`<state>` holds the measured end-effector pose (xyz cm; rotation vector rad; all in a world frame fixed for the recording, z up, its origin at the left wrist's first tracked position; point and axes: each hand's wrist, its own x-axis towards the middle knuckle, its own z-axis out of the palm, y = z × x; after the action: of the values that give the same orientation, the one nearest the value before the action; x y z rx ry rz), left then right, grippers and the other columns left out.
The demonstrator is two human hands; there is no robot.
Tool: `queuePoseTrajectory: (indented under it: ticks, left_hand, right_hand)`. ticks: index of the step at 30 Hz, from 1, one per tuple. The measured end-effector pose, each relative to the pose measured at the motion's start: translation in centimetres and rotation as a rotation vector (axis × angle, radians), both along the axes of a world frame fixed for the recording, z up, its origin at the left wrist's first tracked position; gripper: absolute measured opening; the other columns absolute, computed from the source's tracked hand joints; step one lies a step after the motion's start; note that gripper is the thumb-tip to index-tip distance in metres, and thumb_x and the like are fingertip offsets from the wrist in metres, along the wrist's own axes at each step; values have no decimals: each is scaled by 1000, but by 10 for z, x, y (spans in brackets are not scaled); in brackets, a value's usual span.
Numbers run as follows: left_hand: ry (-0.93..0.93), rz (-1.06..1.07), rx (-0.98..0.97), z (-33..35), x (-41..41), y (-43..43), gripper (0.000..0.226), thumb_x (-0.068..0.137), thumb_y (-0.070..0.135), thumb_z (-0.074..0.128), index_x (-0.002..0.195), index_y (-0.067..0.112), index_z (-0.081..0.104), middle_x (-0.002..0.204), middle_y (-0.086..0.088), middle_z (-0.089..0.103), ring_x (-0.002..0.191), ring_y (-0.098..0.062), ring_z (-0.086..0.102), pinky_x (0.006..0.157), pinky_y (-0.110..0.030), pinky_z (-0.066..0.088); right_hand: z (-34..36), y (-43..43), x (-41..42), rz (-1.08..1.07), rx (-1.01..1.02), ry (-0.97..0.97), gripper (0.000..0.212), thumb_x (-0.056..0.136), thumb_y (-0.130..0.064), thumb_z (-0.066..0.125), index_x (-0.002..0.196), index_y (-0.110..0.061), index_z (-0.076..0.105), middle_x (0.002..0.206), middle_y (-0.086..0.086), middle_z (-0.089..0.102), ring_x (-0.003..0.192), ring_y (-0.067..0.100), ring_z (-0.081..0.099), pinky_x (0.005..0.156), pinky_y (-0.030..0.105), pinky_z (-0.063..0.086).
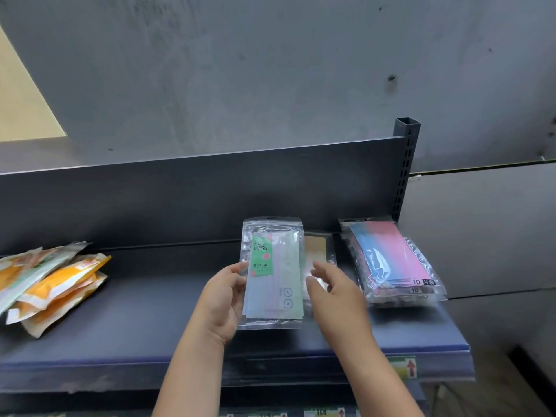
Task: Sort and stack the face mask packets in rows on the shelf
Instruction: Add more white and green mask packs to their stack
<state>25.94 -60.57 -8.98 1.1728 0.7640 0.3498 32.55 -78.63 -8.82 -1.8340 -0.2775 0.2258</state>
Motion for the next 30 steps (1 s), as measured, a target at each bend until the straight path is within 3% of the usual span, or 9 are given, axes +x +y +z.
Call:
queuePoseTrajectory:
  ticks: [2,6,13,17,21,23,25,27,30]
  left_hand:
    - [-2,-27,18,-1,6,-5,37,99,-5,39,126,2,64,114,-21,78,105,-38,75,88,-52,61]
    - [-6,-139,120,5,15,-18,28,100,0,52,123,4,67,112,-20,79,109,-44,74,97,-62,58]
    - [31,-306,375,9,19,-31,20,98,18,68,118,23,72,110,5,81,100,-12,77,83,-26,61]
    - [87,-320,415,2,21,-31,24,94,23,68,116,32,72,115,10,79,104,-8,76,96,-37,61]
    - [150,-323,415,-4,23,-33,33,89,22,62,119,34,69,117,8,78,103,-13,76,96,-47,61]
    - [142,-359,413,-7,23,-34,37,92,12,62,122,32,66,108,12,78,97,-3,76,92,-34,63]
    - [143,-401,416,-11,23,-36,40,94,1,61,106,39,59,95,22,71,79,15,69,76,-11,57]
    - [169,-425,438,-14,22,-36,42,89,-3,60,100,38,58,96,19,71,86,5,73,79,-20,57]
    - [155,-441,469,-18,22,-34,52,78,2,58,120,32,65,114,2,78,115,-34,69,89,-42,56]
  right_hand:
    - [3,1,-3,3,25,27,35,97,-23,64,130,-34,64,125,-12,66,109,6,66,93,27,51]
    - [0,-5,2,-75,159,168,52,87,1,65,121,-38,61,112,-25,62,81,-5,66,64,13,50]
    - [-15,-10,20,-258,295,226,62,83,13,62,138,-15,61,125,-2,68,108,5,65,94,32,54]
    - [-20,-10,22,-210,170,159,59,87,5,62,139,-21,60,127,-5,66,112,11,63,90,23,47]
    - [-16,-11,19,-90,4,33,50,93,3,55,117,-41,51,99,-27,55,102,6,53,76,6,38]
    - [-18,-10,19,-50,-41,24,48,95,2,51,113,-41,47,103,-21,53,103,6,50,86,15,37]
    - [-23,-9,19,-49,-75,25,40,93,0,50,111,-36,54,110,-20,60,107,7,57,92,25,42]
    - [-27,-7,19,-41,-81,14,40,92,-2,51,117,-33,59,120,-12,65,113,13,60,96,31,46]
    - [-28,-5,20,-23,-68,15,43,92,-2,52,118,-36,60,121,-11,65,113,13,61,97,32,47]
